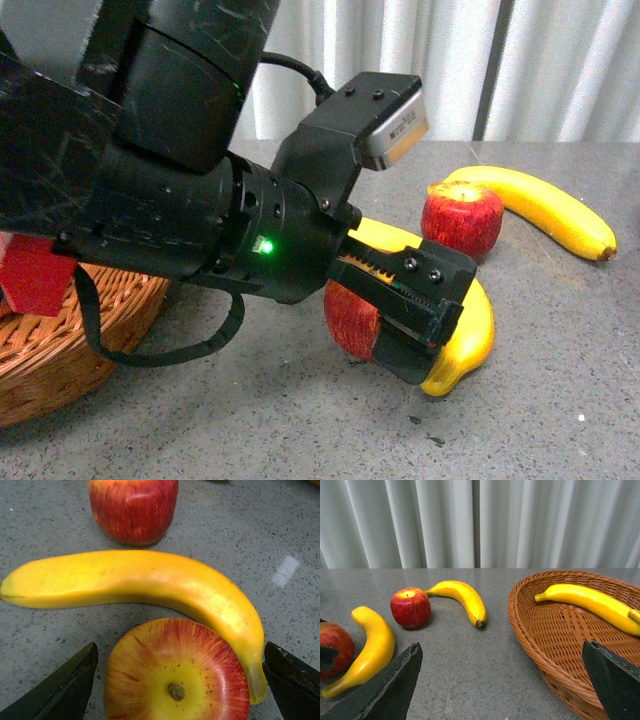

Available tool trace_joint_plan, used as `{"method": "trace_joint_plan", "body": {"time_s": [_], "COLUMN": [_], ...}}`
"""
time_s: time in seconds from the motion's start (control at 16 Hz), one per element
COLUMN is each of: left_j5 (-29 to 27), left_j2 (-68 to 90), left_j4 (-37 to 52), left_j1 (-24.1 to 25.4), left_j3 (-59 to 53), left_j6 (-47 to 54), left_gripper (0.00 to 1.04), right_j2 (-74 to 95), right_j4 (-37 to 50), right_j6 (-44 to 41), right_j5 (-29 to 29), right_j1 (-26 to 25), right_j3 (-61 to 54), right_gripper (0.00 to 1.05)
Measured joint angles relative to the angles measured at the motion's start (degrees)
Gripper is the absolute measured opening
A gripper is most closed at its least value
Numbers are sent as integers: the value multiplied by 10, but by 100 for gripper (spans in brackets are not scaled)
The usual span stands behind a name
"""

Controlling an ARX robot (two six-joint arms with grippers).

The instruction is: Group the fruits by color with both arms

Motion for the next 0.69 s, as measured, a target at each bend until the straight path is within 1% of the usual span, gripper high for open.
{"method": "trace_joint_plan", "body": {"time_s": [0.31, 0.44, 0.5, 0.56, 0.69], "left_j5": [-18, -27, -31, -39, -54], "left_j2": [43, 44, 43, 41, 25], "left_j4": [-2, -7, -7, -7, -7], "left_j1": [-11, -11, -11, -11, -7], "left_j3": [19, 20, 20, 20, 19], "left_j6": [3, 5, 5, 6, 15], "left_gripper": [98, 79, 73, 71, 70], "right_j2": [0, 0, 0, 0, 0], "right_j4": [0, 0, 0, 0, 0], "right_j6": [0, 0, 0, 0, 0], "right_j5": [0, 0, 0, 0, 0], "right_j1": [0, 0, 0, 0, 0], "right_j3": [0, 0, 0, 0, 0], "right_gripper": [98, 98, 98, 98, 98]}}
